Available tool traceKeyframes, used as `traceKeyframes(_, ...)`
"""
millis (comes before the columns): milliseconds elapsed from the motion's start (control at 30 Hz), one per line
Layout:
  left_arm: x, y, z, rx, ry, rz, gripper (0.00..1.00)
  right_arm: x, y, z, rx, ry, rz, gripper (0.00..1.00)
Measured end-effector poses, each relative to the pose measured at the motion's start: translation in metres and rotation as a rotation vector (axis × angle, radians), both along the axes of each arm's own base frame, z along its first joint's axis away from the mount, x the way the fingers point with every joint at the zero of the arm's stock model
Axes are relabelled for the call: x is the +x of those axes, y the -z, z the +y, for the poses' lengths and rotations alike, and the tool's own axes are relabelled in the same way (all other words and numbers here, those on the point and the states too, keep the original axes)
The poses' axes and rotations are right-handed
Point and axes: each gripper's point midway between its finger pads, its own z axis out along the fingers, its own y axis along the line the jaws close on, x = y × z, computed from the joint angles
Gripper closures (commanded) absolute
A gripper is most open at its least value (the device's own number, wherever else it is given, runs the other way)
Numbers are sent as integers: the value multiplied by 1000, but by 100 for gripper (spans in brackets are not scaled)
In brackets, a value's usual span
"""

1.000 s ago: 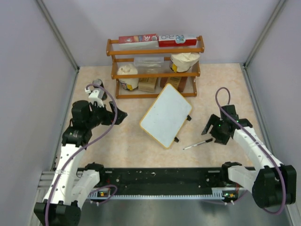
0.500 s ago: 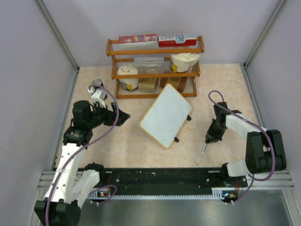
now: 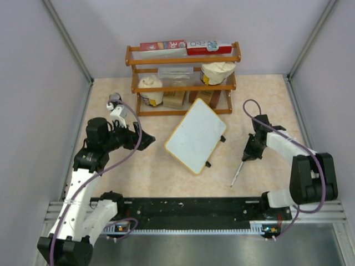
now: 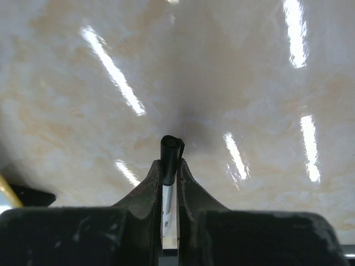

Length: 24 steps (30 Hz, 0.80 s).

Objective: Write a sentence on the whiteboard
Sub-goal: Pick up the whiteboard marker from the center of the board, then pass from the right arm to the left

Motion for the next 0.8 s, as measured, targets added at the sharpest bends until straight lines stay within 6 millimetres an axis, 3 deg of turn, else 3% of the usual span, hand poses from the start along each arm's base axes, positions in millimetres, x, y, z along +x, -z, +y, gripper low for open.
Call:
traceKeyframes(133,-12,-26,-32,16,106,-17,1,26,-37,2,15,-9,-200,100)
traceKeyframes(267,-33,-64,-102,8,333,-61,1,48,-99,10,68,-19,-430,100)
traceKeyframes(333,-42,-72,-140,-11,434,-60,1,54,-136,16,108,-34,-549,100)
traceKeyframes(467,-57,-63,-206,-2,576,-2,1,51,-189,28,192,-59,-713,100)
traceKeyframes(600,-74,-43,-276,10,706,48,2,41,-217,39,272,-76,-786,100)
traceKeyframes(667,-81,-29,-296,24,742,79,4,37,-224,43,302,-79,-798,100)
traceKeyframes(800,-93,-3,-317,60,779,124,11,30,-238,48,348,-81,-827,100)
